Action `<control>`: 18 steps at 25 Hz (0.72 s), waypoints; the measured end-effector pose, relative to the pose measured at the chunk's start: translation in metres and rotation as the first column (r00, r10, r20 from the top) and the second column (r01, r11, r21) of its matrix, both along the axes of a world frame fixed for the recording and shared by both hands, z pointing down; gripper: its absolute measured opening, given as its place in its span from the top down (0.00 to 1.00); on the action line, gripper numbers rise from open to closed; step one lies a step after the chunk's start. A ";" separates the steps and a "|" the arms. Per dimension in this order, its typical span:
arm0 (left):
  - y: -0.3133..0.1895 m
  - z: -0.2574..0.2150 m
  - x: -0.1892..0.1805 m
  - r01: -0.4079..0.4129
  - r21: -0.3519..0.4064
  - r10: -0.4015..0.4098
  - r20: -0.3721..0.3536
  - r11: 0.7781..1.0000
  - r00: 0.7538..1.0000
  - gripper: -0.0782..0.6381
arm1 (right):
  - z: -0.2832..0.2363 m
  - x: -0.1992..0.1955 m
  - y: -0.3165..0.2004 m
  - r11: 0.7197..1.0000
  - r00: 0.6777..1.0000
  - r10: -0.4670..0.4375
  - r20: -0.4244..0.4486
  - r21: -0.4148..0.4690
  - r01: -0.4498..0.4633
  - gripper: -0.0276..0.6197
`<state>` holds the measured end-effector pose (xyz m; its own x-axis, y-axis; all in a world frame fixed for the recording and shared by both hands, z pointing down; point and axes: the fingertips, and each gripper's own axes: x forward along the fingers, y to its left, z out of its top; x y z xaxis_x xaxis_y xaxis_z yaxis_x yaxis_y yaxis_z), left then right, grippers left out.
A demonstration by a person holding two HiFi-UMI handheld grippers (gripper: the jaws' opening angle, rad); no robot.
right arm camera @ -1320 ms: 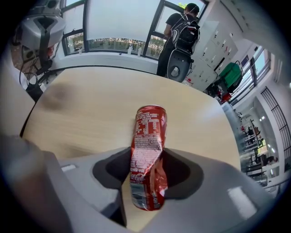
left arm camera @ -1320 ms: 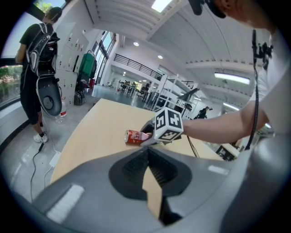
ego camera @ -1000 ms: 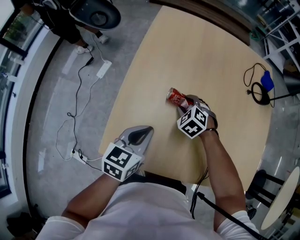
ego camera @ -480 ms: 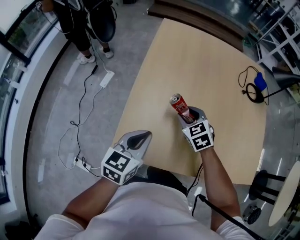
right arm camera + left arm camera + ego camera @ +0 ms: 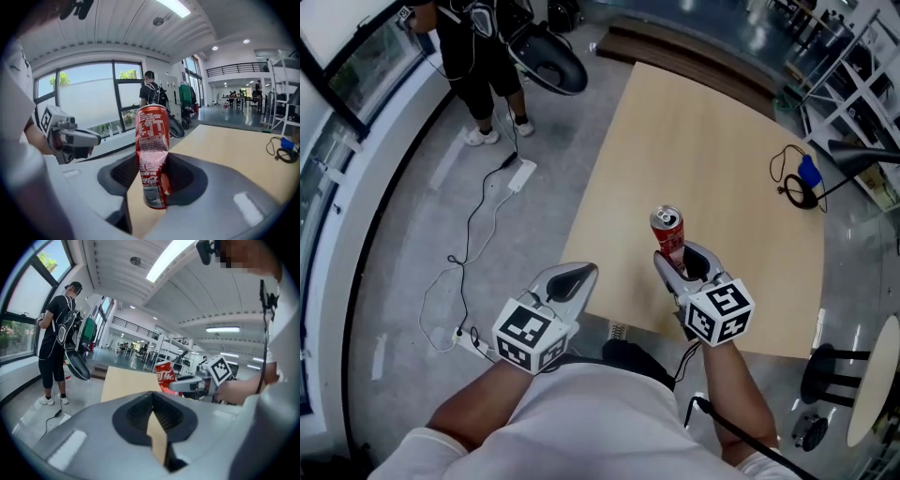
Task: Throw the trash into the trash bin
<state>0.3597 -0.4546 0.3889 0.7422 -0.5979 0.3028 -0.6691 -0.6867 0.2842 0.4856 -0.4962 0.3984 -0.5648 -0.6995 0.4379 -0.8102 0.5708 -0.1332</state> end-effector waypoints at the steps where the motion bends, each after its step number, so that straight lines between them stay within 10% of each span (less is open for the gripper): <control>1: 0.006 -0.005 -0.004 -0.004 0.011 0.004 -0.009 1.000 1.000 0.88 | -0.010 -0.006 0.010 1.000 0.999 0.014 0.039 0.008 -0.014 0.69; 9: 0.040 -0.021 -0.030 -0.002 0.058 0.004 -0.036 0.998 0.999 0.88 | -0.053 -0.051 0.079 0.998 0.963 0.037 0.269 0.042 -0.050 0.69; 18: 0.059 -0.039 -0.071 0.293 0.094 -0.287 -0.069 0.952 0.955 0.88 | -0.071 -0.087 0.091 0.965 0.918 -0.260 0.300 0.057 0.255 0.69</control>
<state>0.2887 -0.3957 0.3503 0.5458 -0.8153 0.1934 -0.8292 -0.4925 0.2643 0.3982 -0.4057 0.3277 -0.8298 -0.5178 0.2082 -0.5579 0.7583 -0.3374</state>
